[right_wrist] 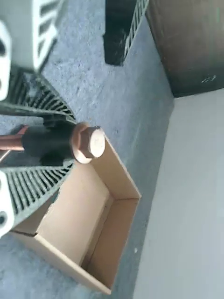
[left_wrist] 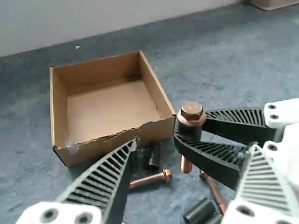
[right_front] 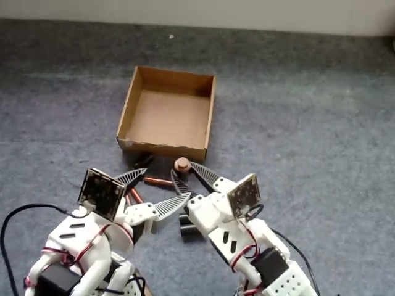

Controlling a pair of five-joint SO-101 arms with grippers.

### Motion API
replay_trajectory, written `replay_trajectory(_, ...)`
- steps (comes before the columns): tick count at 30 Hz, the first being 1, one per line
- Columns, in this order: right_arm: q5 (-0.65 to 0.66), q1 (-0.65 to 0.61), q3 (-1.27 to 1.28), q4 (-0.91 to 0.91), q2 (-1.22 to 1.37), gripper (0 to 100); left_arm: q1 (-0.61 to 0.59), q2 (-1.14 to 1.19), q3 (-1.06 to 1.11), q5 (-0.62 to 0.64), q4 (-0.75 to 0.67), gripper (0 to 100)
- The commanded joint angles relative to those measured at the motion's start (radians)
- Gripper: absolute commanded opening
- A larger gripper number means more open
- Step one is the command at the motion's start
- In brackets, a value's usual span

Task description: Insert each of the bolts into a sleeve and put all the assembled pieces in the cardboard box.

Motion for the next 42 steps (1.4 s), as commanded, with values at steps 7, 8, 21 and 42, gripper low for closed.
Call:
replay_trajectory(7,-0.072,0.114,0.082,0.03,-0.004,0.5,-0.386,0.004,-0.002,-0.006,0.023,37)
replay_trajectory(8,-0.072,0.13,0.082,0.03,-0.004,0.5,-0.426,0.004,0.024,-0.006,0.028,37)
replay_trajectory(21,-0.069,0.252,-0.186,0.131,0.099,0.4,-0.757,0.004,0.443,-0.121,-0.103,27)
replay_trajectory(42,-0.072,0.226,-1.078,-0.295,1.566,0.5,-0.763,0.004,0.506,-0.178,-0.203,2)
